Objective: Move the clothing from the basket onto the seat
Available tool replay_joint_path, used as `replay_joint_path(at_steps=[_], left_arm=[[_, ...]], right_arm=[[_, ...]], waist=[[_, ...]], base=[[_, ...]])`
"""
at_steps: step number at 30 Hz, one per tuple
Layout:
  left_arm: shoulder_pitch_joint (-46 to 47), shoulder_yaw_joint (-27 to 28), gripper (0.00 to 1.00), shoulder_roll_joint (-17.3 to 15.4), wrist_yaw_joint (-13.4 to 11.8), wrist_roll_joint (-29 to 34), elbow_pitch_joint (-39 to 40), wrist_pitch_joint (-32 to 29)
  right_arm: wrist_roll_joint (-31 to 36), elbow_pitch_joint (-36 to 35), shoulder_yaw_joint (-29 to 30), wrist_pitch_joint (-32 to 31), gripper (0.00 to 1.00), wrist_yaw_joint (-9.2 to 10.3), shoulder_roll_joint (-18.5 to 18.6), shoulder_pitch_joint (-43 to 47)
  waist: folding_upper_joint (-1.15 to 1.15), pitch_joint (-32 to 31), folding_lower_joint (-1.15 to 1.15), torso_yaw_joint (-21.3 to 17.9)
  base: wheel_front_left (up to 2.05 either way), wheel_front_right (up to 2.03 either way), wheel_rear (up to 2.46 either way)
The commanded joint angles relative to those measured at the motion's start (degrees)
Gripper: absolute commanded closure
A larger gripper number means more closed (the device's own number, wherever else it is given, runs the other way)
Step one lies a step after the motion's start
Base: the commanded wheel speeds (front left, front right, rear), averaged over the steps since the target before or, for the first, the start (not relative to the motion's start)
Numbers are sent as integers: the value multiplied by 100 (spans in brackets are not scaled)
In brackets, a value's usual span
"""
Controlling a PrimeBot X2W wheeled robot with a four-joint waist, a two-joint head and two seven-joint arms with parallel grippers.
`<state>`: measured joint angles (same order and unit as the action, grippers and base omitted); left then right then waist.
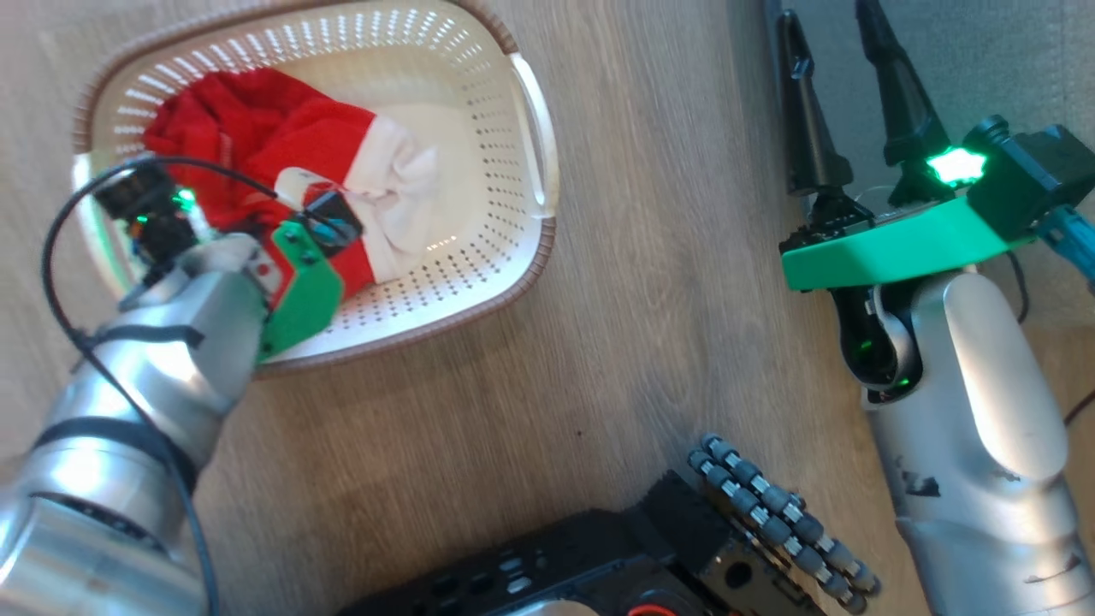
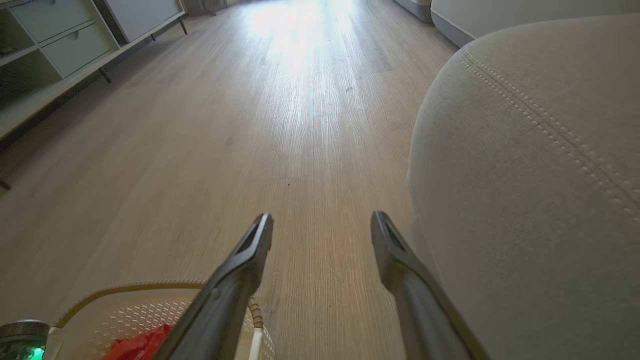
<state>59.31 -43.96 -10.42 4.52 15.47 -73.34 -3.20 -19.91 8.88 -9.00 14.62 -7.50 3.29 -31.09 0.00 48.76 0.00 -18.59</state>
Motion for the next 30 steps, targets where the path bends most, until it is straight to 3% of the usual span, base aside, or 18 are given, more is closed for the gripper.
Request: replay_joint_path(at_steps=[1, 10, 18, 30], left_arm=[[-170, 147, 100, 37, -6, -103, 96, 199], [-508, 540, 100, 518, 80, -837, 140, 1306], [-850, 871, 100, 728, 161, -1558, 404, 1759], [-1611, 859, 100, 753, 220, -3305, 2212, 1818]], right_arm=[[77, -114, 8, 38, 0, 1, -41, 165], [523, 155, 286, 38, 0, 1, -41, 367], [828, 414, 496, 38, 0, 1, -41, 718], [819, 827, 514, 38, 0, 1, 87, 1297]], waist=[[0, -232, 0, 178], [0, -1221, 0, 685], [0, -2159, 0, 1180], [0, -3448, 0, 1651]], base=[[0, 0, 0], [0, 0, 0], [0, 0, 0], [0, 0, 0]])
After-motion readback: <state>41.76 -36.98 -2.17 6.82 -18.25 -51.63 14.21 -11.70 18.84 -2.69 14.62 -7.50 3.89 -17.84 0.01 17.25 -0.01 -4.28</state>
